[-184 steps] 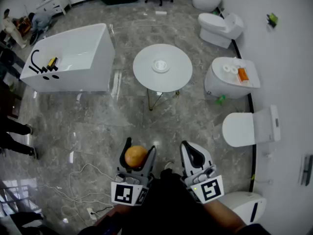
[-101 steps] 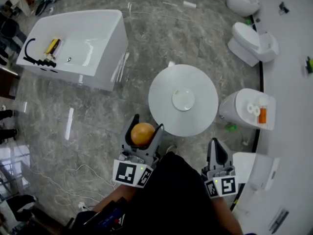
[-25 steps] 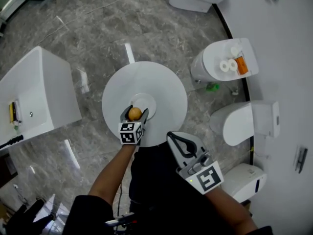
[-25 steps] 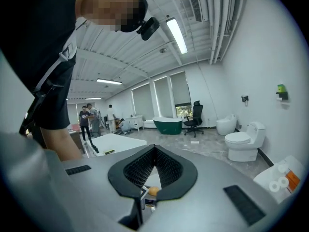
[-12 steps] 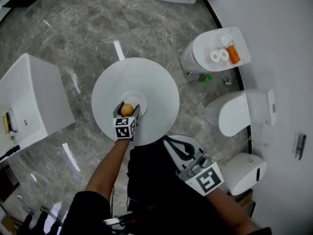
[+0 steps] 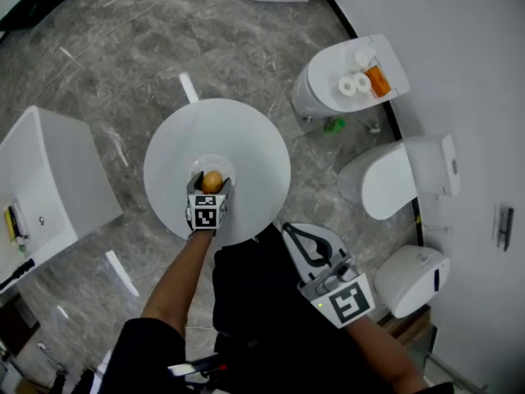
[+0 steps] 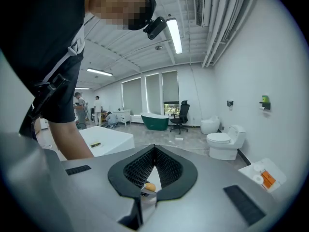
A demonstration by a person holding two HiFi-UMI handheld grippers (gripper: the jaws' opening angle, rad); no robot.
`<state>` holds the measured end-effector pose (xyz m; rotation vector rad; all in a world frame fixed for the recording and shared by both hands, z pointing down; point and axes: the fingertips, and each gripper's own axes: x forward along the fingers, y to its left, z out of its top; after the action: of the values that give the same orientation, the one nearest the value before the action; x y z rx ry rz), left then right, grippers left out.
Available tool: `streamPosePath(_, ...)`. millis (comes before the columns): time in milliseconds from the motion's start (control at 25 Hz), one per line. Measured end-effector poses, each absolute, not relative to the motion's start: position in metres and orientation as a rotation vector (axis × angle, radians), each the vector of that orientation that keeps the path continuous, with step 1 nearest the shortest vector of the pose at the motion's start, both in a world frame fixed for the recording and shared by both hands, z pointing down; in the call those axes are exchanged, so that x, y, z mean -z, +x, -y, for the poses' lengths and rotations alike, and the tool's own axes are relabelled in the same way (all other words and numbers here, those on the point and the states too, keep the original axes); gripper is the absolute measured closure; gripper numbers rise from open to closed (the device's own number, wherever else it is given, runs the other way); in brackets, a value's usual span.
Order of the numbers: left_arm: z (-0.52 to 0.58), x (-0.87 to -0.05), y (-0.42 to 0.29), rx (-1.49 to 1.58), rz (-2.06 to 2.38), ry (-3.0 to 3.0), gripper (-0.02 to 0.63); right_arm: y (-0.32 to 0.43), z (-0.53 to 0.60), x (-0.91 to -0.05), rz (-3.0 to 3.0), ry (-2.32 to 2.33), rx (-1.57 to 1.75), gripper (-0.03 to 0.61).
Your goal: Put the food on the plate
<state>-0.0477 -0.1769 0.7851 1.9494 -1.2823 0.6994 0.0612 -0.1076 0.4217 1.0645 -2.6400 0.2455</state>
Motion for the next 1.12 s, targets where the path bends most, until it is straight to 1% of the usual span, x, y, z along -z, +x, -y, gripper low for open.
streamPosePath(40, 0.177, -0.785, -0.046, -0.701, 1.280, 1.951, 0.271, 0.065, 0.108, -0.421, 2.637, 1.079, -0.249, 0.572)
streamPosePath(320, 0.170, -0.788, -0.047, -0.726, 1.268, 1.923, 0.264, 0.073, 0.102, -0.419, 2.643, 1.100, -0.247, 0.572)
streamPosePath(840, 0.161, -0.774, -0.059, -0.732, 1.317, 1.904, 0.263, 0.084, 0.098, -0.407, 2.656, 1.089, -0.230, 0.572)
streamPosePath(1120, 0.145, -0.774, -0.052, -0.745, 1.301, 1.903, 0.264, 0.082, 0.093, -0.404, 2.681, 1.050, -0.237, 0.572)
